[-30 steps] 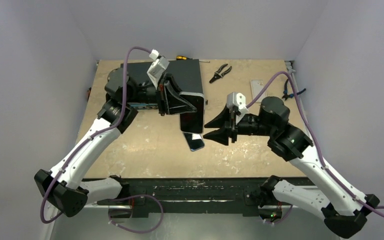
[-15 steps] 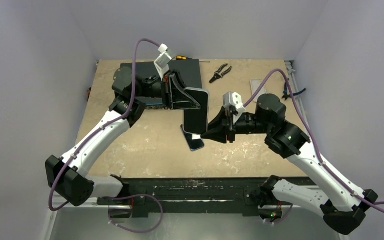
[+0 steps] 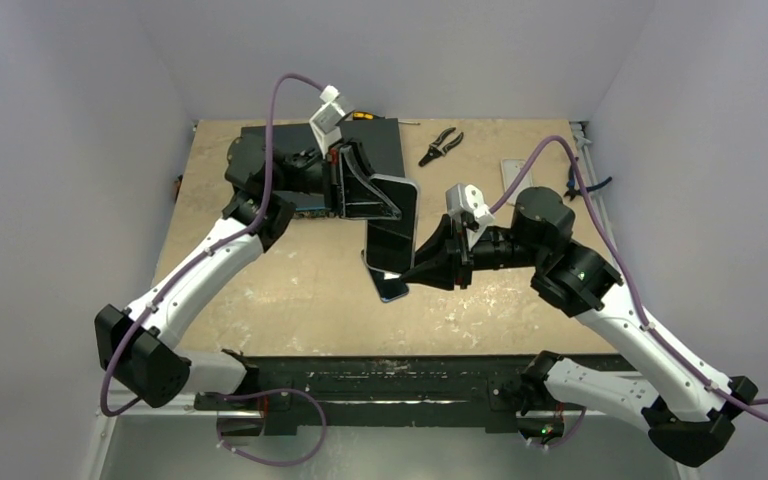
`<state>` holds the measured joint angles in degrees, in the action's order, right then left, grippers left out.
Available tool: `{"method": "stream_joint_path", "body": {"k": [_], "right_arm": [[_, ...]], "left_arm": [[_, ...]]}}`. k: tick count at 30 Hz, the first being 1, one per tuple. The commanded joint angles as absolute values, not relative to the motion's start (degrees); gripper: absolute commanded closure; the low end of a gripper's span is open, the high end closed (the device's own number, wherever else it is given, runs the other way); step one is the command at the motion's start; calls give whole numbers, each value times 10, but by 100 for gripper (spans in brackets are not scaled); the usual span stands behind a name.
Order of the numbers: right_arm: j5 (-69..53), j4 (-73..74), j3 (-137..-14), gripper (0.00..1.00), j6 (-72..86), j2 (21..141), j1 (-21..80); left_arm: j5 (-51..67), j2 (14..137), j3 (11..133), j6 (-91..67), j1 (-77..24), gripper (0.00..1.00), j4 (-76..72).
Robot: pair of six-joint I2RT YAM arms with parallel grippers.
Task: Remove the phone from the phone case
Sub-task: Remove the phone case from the phone.
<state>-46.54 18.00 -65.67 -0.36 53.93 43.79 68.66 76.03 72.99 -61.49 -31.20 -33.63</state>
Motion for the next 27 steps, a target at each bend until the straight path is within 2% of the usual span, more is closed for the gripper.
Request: {"method": "stream_joint_path", "body": {"k": [1,9,16,27], "right_arm": [[-551,99,-706,98,-4,528,464],[-553,79,-729,100,-9,527,476],[-540,-14,-708,100,27,504,479],[-549,-81,-716,100,53,508,483]], "left_arm": [[630,801,715,-629,-309,100,-387],[606,854,655,-769,-311,100,-582],[593,886,627,-806,-326,100,-643],[576,944,596,-845,-353,100,-715]]}}
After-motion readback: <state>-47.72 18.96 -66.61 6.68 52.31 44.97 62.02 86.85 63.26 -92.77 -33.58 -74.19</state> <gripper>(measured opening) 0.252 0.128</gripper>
